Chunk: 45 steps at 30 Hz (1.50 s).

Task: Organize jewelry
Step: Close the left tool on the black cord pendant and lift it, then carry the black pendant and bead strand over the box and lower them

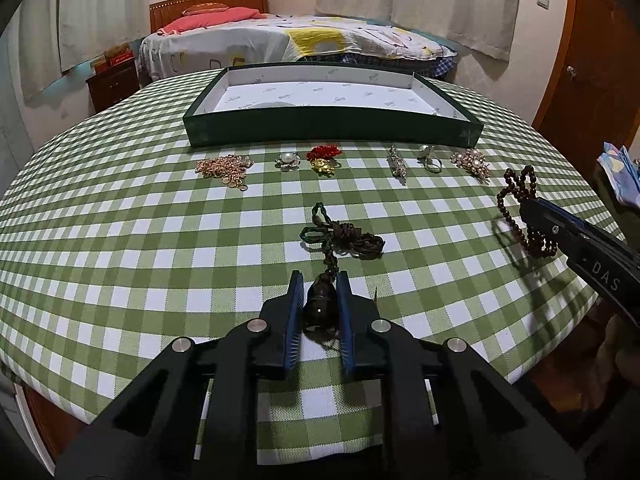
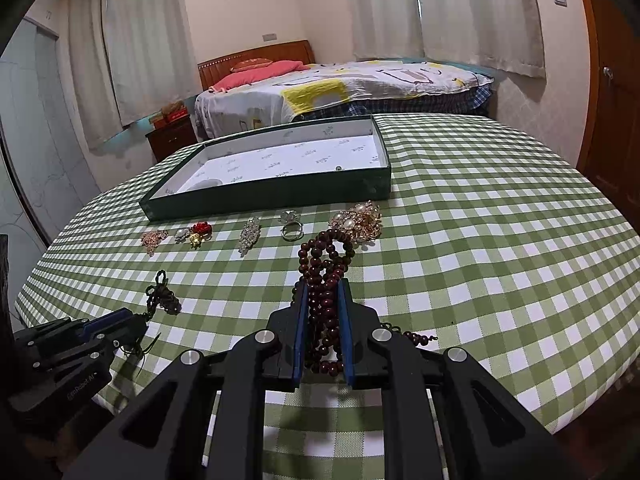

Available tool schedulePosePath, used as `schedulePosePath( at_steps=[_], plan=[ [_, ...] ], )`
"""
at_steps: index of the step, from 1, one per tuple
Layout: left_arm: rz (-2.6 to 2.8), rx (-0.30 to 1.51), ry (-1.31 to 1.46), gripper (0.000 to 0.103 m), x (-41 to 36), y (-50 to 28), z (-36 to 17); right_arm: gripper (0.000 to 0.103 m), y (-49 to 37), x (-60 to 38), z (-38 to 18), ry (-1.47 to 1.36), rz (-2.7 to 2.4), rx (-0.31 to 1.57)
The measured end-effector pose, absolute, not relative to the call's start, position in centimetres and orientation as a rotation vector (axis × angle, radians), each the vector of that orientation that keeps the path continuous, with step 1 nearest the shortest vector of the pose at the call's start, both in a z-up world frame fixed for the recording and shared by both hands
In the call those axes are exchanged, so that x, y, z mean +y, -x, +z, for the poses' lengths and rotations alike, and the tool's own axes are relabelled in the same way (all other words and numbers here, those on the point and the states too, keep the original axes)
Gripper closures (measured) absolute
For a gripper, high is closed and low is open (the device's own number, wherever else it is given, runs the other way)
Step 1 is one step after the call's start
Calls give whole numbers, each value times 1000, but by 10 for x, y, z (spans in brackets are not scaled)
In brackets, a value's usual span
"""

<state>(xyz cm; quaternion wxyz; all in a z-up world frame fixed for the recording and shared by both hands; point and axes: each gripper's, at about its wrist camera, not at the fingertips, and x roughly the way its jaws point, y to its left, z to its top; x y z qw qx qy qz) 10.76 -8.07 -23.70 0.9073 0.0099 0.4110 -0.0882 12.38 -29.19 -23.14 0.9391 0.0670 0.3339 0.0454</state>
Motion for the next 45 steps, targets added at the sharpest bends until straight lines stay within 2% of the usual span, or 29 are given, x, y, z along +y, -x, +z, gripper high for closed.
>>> schedulePosePath(
  at_steps=[19, 33, 45],
  plan=[
    [-182, 745, -42, 86, -80, -100, -210, 88, -120, -290, -221, -122, 92, 642],
    [-168, 613, -23, 86, -69, -110, -163, 88, -124, -289, -175, -131, 109, 531],
    [-192, 519, -23, 86, -77, -159, -125, 88, -181, -289, -131, -128, 118, 432]
  ],
)
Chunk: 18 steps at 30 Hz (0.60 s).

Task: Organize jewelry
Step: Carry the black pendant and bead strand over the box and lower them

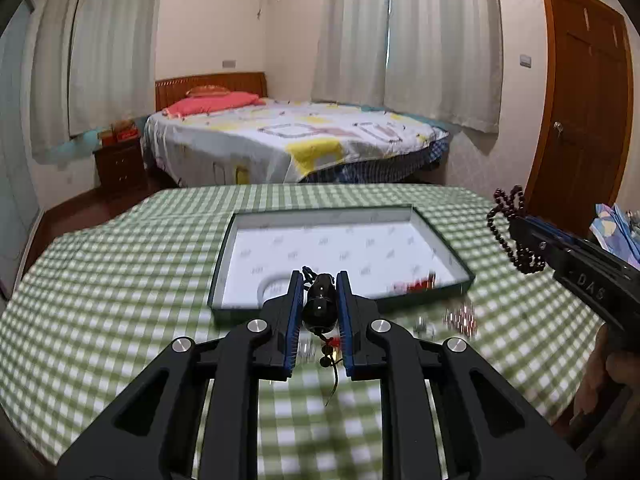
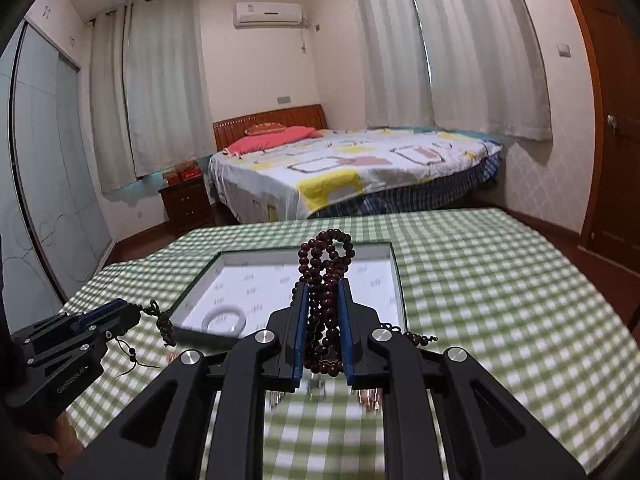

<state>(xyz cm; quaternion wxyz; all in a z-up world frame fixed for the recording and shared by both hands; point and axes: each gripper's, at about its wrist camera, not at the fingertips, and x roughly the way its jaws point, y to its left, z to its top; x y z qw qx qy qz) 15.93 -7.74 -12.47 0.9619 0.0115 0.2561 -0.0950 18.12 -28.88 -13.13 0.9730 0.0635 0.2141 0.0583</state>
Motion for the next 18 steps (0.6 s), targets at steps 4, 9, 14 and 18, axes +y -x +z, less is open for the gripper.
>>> schedulePosePath(
  at_steps=[4, 9, 14, 18],
  plan=[
    [-201, 492, -26, 86, -88, -187, -115, 88, -203, -289, -127, -126, 121, 424],
    [-209, 466, -30, 86, -102, -224, -108, 88, -233, -292, -126, -124, 120, 416],
    [-212, 480, -41, 86, -117, -258, -115, 88, -263, -295, -134, -123, 115, 436],
    [-207, 530, -55, 86, -124, -281, -136, 88, -284, -296, -150, -127, 111, 483]
  ],
)
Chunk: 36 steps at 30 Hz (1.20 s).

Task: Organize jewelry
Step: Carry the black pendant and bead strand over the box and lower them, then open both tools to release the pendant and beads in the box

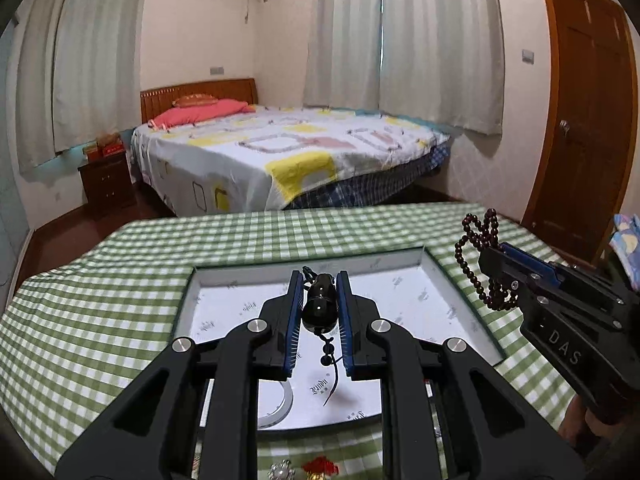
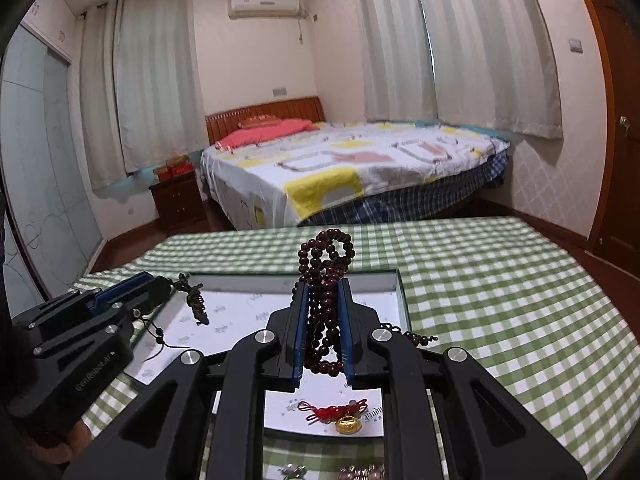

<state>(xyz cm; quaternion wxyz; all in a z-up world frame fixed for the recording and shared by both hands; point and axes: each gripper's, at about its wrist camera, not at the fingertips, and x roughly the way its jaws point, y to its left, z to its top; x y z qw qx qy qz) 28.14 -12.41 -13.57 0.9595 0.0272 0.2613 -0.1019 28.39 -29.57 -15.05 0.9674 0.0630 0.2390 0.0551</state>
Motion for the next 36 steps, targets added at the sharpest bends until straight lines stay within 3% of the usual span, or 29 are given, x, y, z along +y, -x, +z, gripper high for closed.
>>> schedulePosePath(
  at_steps=[9, 30, 36],
  plan=[
    [-199, 697, -81, 86, -134, -319, -191, 88, -318, -295, -197, -123, 109, 629],
    [-210, 847, -84, 86, -140, -343, -227, 87, -341, -293, -233, -109, 94, 789],
    [-199, 844, -68, 64, -138, -344, -228, 85, -345, -289, -235, -102, 99, 810]
  ],
)
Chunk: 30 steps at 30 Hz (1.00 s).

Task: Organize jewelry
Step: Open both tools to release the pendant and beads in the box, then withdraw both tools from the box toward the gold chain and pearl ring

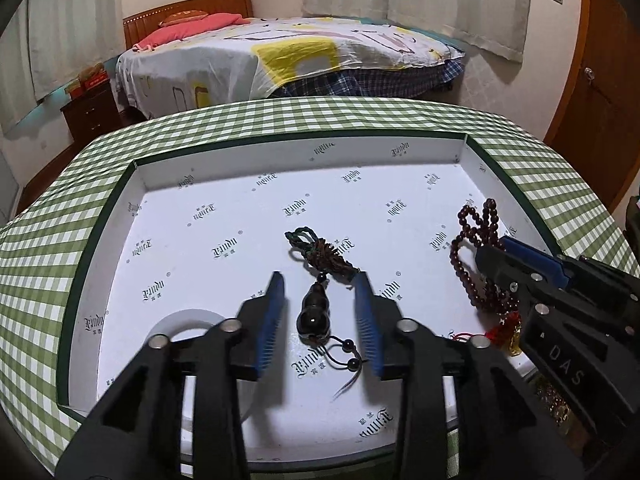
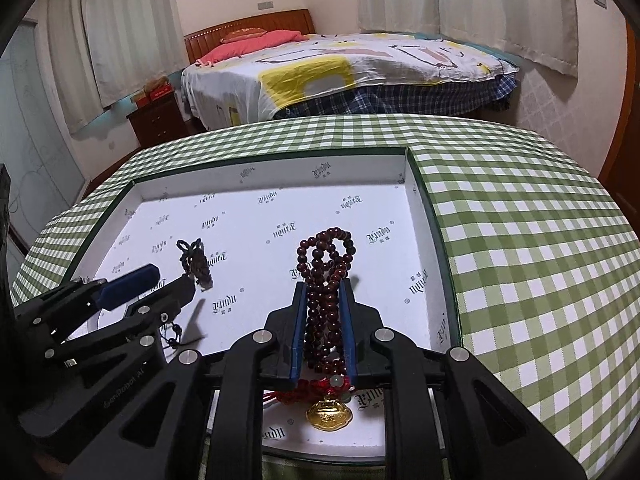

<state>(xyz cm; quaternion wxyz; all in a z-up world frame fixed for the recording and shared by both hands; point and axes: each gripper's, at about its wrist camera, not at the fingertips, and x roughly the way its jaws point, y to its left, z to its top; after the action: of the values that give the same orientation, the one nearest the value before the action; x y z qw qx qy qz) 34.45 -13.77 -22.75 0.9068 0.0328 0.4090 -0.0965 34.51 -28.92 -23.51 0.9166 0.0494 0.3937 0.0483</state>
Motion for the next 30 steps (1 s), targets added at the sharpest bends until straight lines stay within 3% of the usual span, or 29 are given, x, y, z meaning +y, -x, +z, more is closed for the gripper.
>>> schedulePosePath(
  at_steps=[1, 4, 14, 30],
  plan=[
    [-197, 844, -64, 62, -137, -345, -227, 75, -345, -289, -236, -102, 99, 814],
    [-194, 849, -49, 56, -135, -345, -229, 62, -345, -286, -235, -88, 101, 805],
    [-191, 808, -13, 44, -125, -333, -216, 62, -329, -288, -218, -92, 100, 745],
    [-176, 689, 22, 43, -105, -288, -171, 62, -281, -294, -183, -122, 88, 657]
  ],
)
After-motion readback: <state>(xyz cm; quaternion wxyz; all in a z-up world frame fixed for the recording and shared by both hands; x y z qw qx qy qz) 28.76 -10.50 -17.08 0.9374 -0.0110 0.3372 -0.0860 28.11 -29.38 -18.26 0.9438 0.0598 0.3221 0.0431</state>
